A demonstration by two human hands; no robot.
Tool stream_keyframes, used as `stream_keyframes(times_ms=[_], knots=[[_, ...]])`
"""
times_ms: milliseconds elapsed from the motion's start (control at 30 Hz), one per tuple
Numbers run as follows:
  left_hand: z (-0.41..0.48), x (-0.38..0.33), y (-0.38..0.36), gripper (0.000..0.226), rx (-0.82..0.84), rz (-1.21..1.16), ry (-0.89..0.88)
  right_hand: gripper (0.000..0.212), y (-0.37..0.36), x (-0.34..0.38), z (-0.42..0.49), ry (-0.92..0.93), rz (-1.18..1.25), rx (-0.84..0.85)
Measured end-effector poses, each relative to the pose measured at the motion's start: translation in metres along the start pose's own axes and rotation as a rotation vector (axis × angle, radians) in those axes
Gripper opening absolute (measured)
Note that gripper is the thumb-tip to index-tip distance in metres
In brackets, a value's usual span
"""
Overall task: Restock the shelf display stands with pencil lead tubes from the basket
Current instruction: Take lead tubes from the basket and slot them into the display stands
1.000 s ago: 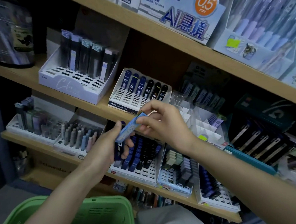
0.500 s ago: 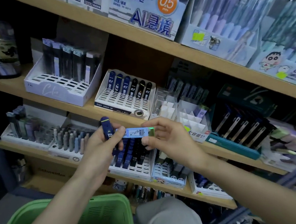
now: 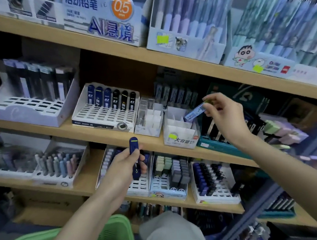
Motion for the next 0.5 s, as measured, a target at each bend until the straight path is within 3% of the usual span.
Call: stream_keyframes(times_ms=[233, 500], knots=[[0.000, 0.004, -0.014, 0.012, -0.014, 0.111, -0.020, 0.022, -0.019, -0.023, 0.026, 0.034, -0.162, 0.213], [-0.001, 0.006, -0.023, 0.013, 0.035, 0.148, 0.011, 0.006, -0.044, -0.032, 0.042, 0.029, -0.230, 0.409]])
Point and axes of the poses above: each hand's wrist, its own z-axis towards the middle knuckle, its own y-axis out of the back of the hand, x = y × z, the point moved 6 cm from there along z, towards the middle knuckle, and after that the axes turned 5 degrees about y, right-handed, at the moved point
